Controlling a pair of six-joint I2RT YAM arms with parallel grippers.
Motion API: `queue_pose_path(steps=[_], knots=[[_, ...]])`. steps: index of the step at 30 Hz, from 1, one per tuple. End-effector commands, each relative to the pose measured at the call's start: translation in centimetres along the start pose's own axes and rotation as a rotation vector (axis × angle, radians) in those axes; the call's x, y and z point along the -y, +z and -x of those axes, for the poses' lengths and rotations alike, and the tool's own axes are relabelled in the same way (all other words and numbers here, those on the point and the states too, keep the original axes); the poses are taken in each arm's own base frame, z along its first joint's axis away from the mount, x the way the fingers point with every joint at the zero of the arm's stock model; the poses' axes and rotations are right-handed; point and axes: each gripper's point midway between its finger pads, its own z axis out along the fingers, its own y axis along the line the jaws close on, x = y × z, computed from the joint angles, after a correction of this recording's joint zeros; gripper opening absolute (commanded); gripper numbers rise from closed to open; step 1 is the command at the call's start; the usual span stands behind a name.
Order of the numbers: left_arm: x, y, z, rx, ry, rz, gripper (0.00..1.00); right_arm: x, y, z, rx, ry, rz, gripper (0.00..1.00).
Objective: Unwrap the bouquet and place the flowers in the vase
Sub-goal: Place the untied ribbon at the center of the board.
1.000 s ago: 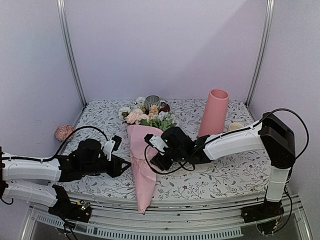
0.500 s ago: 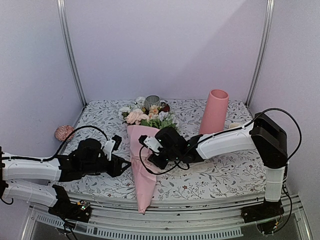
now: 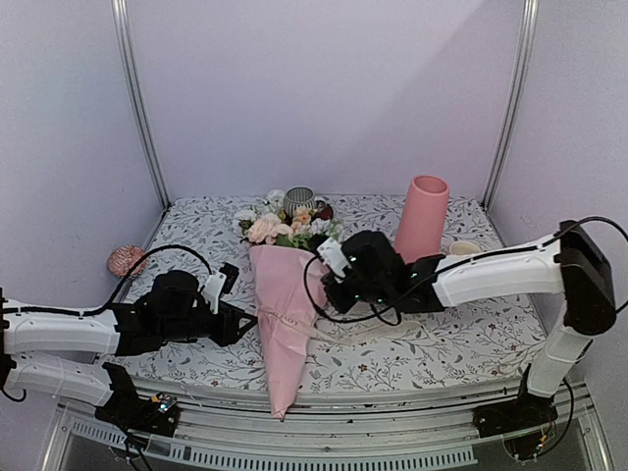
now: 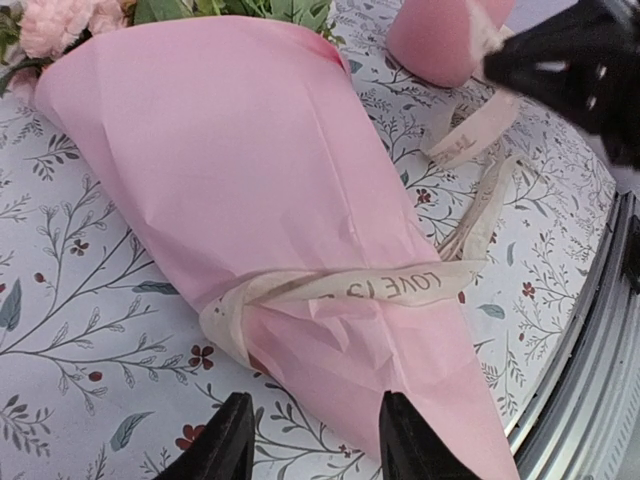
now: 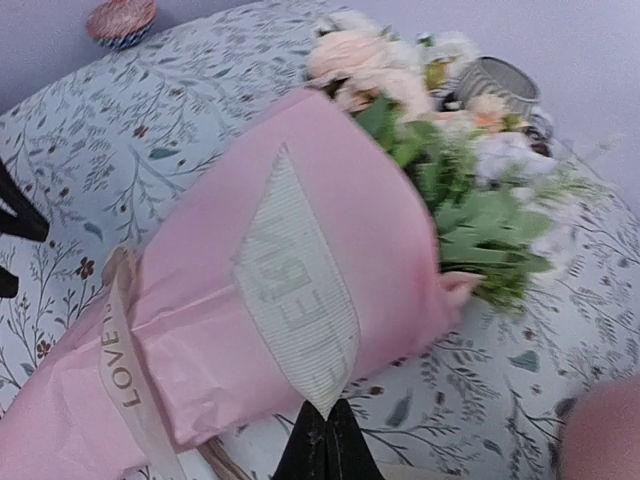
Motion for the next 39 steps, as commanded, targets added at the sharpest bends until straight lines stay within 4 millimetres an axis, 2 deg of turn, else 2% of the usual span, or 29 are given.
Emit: queue_pose_path(steps=[1, 3, 5, 8, 11, 15, 20, 22, 23, 24, 25, 26, 27, 29, 32, 36, 39], knots=[[-0.2, -0.3, 0.8, 0.017, 0.01, 0.009, 0.45, 9.2, -6.2, 2.3, 0.141, 0.225, -0.253, 0.03], [-0.1, -0.3, 0.8, 0.019, 0.011, 0.005, 0.45, 13.6, -9.6, 1.2, 0.184, 0.328, -0.379, 0.03], [-0.1, -0.3, 0.8, 0.021, 0.008, 0.004, 0.45, 17.2, -12.6, -1.7, 0.206, 0.442, -0.515, 0.03], [0.0, -0.3, 0.8, 0.023, 0.009, -0.002, 0.45, 21.2, -17.4, -5.6, 0.267, 0.593, -0.69, 0.03], [0.1, -0.4, 0.9, 0.025, 0.008, -0.005, 0.45, 23.3, -20.8, -9.5, 0.327, 0.743, -0.774, 0.03], [0.3, -0.4, 1.2, 0.031, 0.009, -0.014, 0.45, 25.4, -24.1, -14.5, 0.35, 0.918, -0.938, 0.02], [0.5, -0.4, 1.3, 0.028, 0.009, -0.02, 0.45, 27.2, -26.1, -19.0, 0.251, 1.074, -1.109, 0.01], [0.5, -0.5, 1.3, 0.026, 0.007, -0.021, 0.45, 28.1, -26.5, -20.2, 0.204, 1.124, -1.16, 0.02], [0.6, -0.5, 1.4, 0.027, 0.008, -0.023, 0.45, 28.4, -26.6, -20.5, 0.192, 1.143, -1.172, 0.04], [0.5, -0.5, 1.3, 0.025, 0.006, -0.023, 0.45, 28.7, -26.6, -20.6, 0.181, 1.152, -1.178, 0.23], [0.6, -0.5, 1.4, 0.026, 0.005, -0.025, 0.45, 28.8, -26.4, -20.3, 0.186, 1.158, -1.167, 0.61], [0.6, -0.5, 1.3, 0.025, 0.002, -0.026, 0.45, 28.9, -25.8, -19.4, 0.195, 1.132, -1.118, 0.89], [0.6, -0.6, 1.3, 0.025, 0.0, -0.025, 0.46, 28.8, -24.9, -18.1, 0.211, 1.101, -1.039, 1.0], [0.6, -0.6, 1.3, 0.025, -0.005, -0.026, 0.46, 28.0, -23.2, -15.6, 0.204, 0.976, -0.865, 1.0], [0.6, -0.6, 1.2, 0.024, -0.009, -0.025, 0.46, 25.8, -21.7, -13.5, 0.162, 0.852, -0.658, 0.96], [0.5, -0.5, 1.2, 0.023, -0.007, -0.022, 0.46, 23.9, -21.6, -13.3, 0.087, 0.845, -0.555, 0.96], [0.4, -0.5, 1.4, 0.026, 0.002, -0.013, 0.46, 22.0, -21.2, -13.3, 0.062, 0.905, -0.464, 0.93]])
